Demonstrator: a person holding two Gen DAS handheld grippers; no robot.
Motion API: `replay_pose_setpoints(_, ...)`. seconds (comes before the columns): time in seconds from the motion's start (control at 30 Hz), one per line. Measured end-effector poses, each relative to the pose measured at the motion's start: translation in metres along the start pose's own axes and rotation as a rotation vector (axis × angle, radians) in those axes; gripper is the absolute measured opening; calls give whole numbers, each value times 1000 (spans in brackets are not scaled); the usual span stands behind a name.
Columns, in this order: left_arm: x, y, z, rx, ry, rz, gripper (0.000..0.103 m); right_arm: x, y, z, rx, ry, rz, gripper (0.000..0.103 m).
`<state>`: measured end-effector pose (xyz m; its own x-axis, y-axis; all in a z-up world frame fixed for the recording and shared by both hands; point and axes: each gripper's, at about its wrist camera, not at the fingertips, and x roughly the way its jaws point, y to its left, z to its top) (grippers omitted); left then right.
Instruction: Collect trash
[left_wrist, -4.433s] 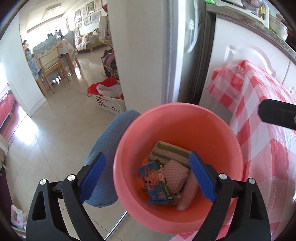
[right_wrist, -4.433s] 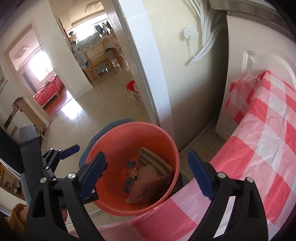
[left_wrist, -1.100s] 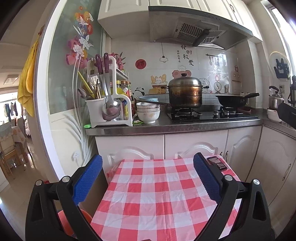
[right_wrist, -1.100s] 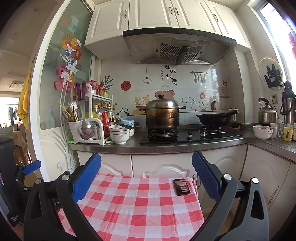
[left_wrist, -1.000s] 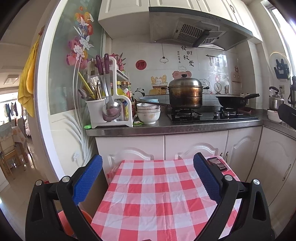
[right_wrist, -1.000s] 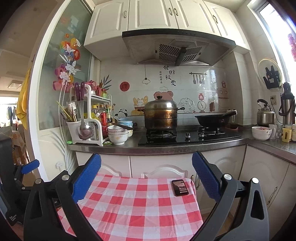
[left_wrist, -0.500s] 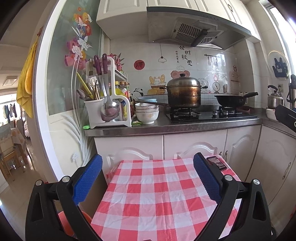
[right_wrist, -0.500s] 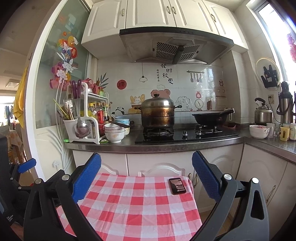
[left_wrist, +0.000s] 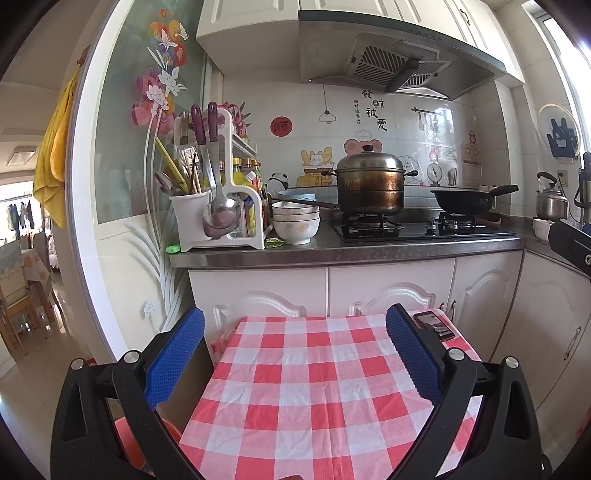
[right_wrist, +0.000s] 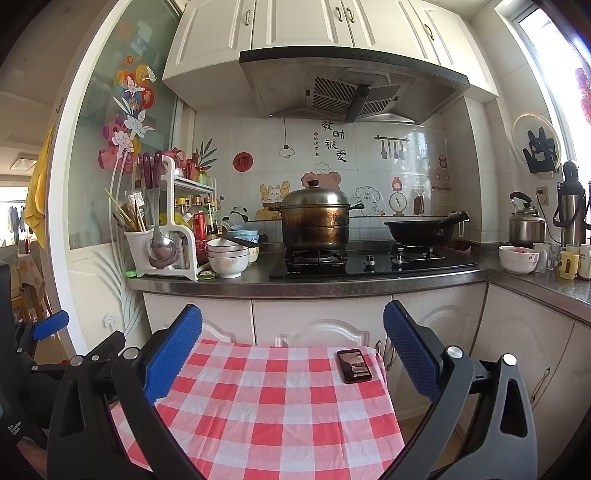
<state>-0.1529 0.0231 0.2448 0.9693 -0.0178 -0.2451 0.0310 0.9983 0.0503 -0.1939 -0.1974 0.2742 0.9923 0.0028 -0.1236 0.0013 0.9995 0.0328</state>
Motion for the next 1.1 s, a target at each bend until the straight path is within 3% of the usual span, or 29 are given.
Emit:
replay_pose_setpoints(0.4,8,2,-2,-2,19,-13,98,10,0,-7,0,21,11,99)
replay_pose_setpoints(0.67,33,3,-15,-11,91,-55,98,29,-4,-22,20,72,43,99)
replay_pose_setpoints(0.9,94,-12,-73,-22,304,-56,98,74,-23,-57,71,190,42,99)
replay_pose_setpoints(1.1,152,-30,-135,-17,493,-31,98,136,-40,-122,115,384,36,99)
